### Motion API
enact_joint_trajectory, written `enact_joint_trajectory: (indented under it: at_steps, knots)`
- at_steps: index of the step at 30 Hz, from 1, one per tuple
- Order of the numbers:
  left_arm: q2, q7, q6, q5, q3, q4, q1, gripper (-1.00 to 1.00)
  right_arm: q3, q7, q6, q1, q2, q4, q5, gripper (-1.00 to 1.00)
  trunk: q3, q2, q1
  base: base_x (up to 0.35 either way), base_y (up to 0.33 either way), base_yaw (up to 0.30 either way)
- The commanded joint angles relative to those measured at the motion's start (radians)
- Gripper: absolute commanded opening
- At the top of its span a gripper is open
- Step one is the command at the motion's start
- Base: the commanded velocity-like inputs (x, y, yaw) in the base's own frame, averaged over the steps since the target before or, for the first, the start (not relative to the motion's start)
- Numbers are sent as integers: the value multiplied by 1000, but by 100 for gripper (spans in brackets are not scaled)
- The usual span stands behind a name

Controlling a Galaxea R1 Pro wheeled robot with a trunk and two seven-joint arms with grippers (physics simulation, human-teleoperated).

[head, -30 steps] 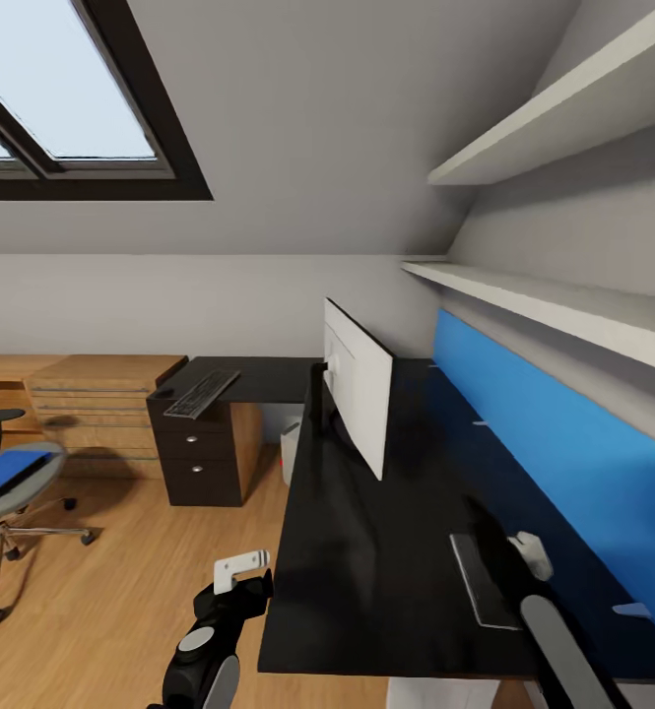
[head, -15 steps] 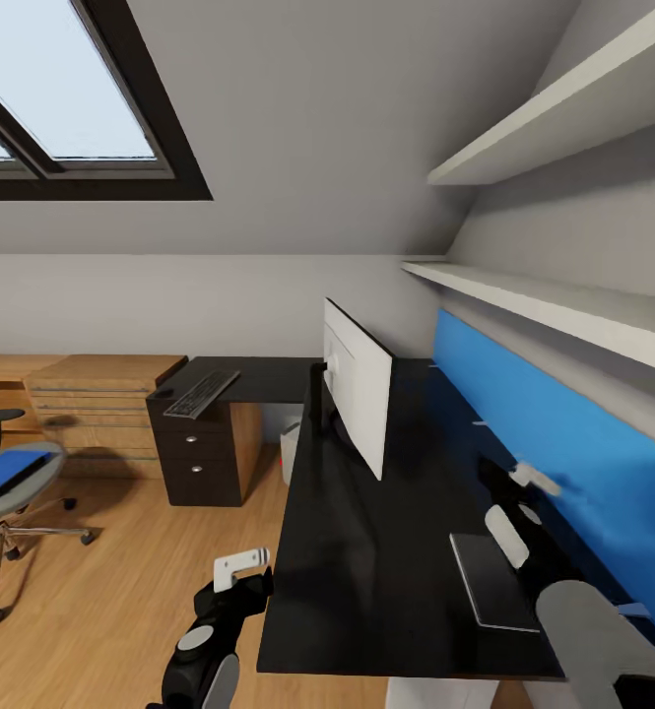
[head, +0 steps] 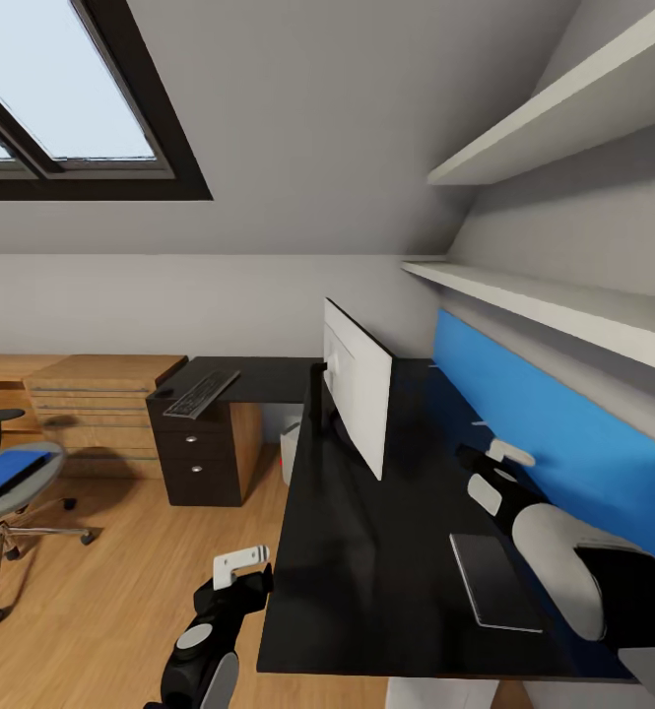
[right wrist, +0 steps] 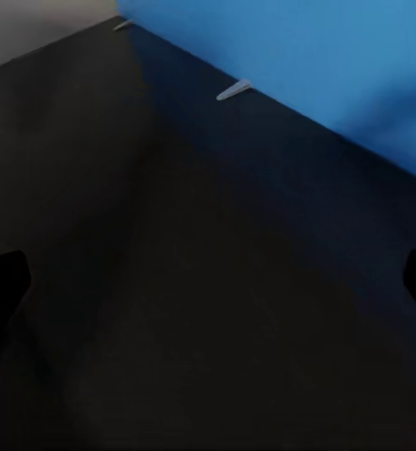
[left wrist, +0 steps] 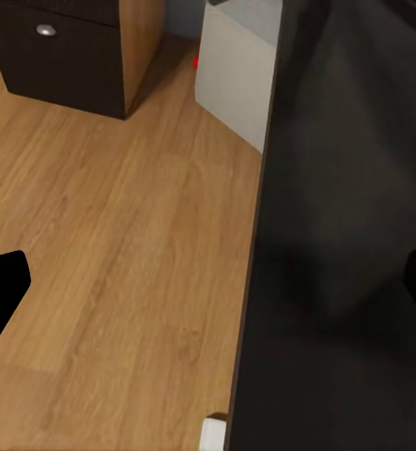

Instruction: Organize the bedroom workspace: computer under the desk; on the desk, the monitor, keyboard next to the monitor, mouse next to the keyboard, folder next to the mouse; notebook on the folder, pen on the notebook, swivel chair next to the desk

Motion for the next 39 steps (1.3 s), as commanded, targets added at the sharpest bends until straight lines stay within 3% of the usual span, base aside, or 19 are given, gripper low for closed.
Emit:
enact_joint_trajectory:
  at_steps: [1,11,15,17,24,33,39]
  knots:
    - [1,9,2,11,-2,-2,-1,100,-5,1,-4,-1,0,3,-1,100,-1,-1,0,0,0,0]
    - [1,9,2,11,0,-11,-1,100,-4,-5,18,-1,1,12,1,100,-1,-1,0,82,0,0]
    - [2,9,2,11,0,-11,-1,100,-1,-7,113,-1,-4,9,4,100,-1,-1,0,277,0,0]
    - [2,9,2,11,0,-11,-1,100,0,-7,191,-1,-27,5,5,100,-1,-1,0,183,0,0]
    - [2,8,4,11,0,-14,-1,100,0,-8,337,-2,-91,2,7,100,-1,-1,0,54,0,0]
    - [2,8,8,16,4,-84,-1,100,2,-44,422,-2,-97,2,10,100,-1,-1,0,4,0,0]
    - [0,8,8,16,7,-94,-1,100,10,-67,445,-2,-94,2,12,100,-20,-43,23,0,0,0]
